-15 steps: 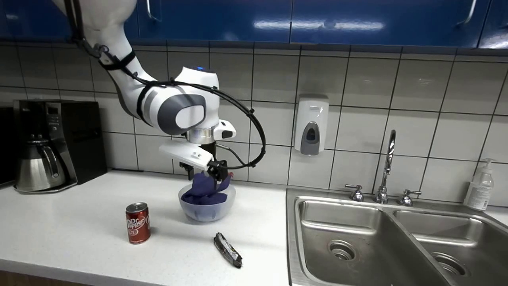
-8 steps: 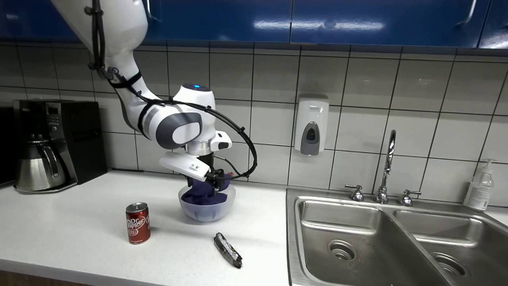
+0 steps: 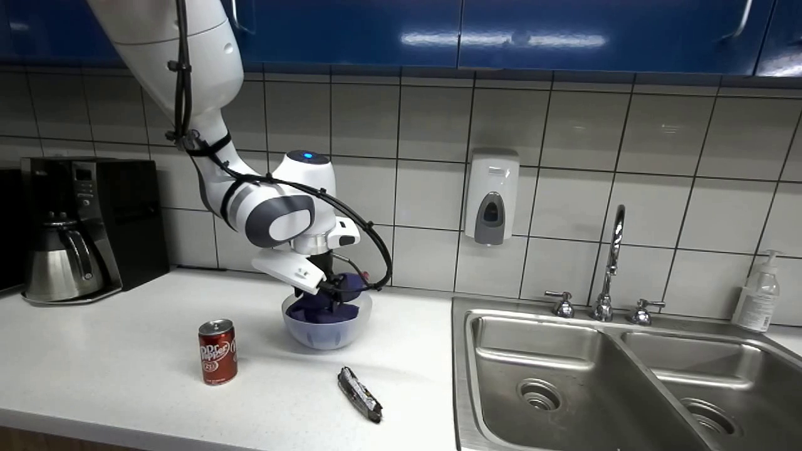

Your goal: Remove the towel from the bowl

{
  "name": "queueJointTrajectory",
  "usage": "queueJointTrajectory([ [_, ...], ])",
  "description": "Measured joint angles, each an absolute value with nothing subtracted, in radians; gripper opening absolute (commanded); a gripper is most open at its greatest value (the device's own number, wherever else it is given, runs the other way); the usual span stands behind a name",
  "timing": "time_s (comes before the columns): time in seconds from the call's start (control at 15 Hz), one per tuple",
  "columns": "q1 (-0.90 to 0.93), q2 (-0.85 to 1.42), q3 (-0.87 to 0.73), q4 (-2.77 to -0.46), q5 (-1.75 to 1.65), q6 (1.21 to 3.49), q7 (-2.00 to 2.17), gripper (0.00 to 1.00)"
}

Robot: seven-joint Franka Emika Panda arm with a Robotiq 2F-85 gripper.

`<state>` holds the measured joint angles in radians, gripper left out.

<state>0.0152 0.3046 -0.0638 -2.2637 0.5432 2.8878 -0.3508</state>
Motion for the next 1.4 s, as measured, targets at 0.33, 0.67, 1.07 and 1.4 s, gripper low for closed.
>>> queueJointTrajectory([
  [0.33, 0.015, 0.352, -0.036, -2.238, 0.563, 2.895, -0.351, 1.0],
  [0.67, 0.015, 0.416, -0.033, -2.237, 0.563, 2.939, -0.354, 1.0],
  [1.07, 0.015, 0.429, -0.034, -2.223, 0.563, 2.949, -0.354, 0.42],
  [1.4, 0.014, 0.429, -0.036, -2.223, 0.562, 2.949, -0.354, 0.05],
])
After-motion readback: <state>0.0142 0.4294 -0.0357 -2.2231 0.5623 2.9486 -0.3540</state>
